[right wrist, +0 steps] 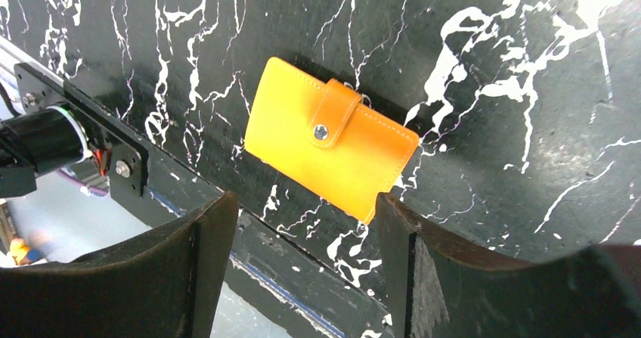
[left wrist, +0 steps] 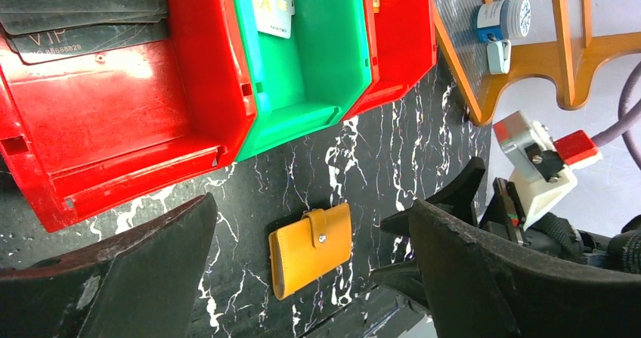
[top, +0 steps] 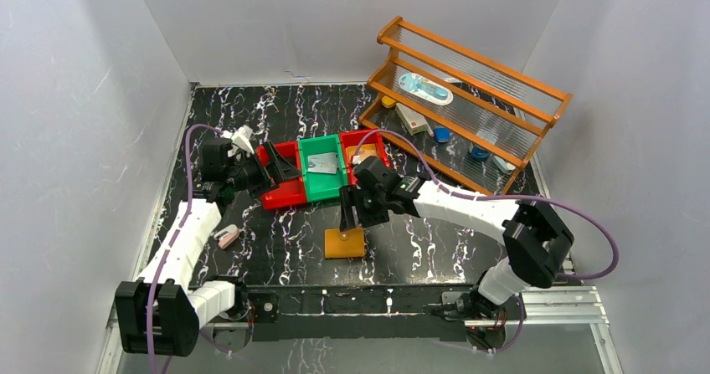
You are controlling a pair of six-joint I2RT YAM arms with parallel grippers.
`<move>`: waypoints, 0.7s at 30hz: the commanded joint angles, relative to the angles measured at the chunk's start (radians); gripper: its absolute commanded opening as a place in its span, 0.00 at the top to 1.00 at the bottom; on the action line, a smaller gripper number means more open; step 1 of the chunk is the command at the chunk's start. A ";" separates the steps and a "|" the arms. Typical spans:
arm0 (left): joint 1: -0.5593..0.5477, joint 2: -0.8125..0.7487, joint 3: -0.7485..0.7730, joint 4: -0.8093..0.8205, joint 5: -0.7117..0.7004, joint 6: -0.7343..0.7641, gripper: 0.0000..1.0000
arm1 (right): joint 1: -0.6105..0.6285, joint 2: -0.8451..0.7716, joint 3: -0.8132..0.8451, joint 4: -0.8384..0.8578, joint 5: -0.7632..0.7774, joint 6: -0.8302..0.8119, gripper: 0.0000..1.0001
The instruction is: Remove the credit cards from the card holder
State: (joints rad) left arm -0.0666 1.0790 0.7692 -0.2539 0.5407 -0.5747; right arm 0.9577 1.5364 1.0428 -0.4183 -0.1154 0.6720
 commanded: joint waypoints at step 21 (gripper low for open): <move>0.007 -0.125 0.062 -0.094 -0.208 0.043 0.02 | 0.130 0.264 0.069 -0.203 0.471 0.084 0.35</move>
State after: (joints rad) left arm -0.0666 0.9504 0.7784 -0.3187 0.3386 -0.5636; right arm 1.0882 1.8351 1.2259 -0.5098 0.1909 0.5995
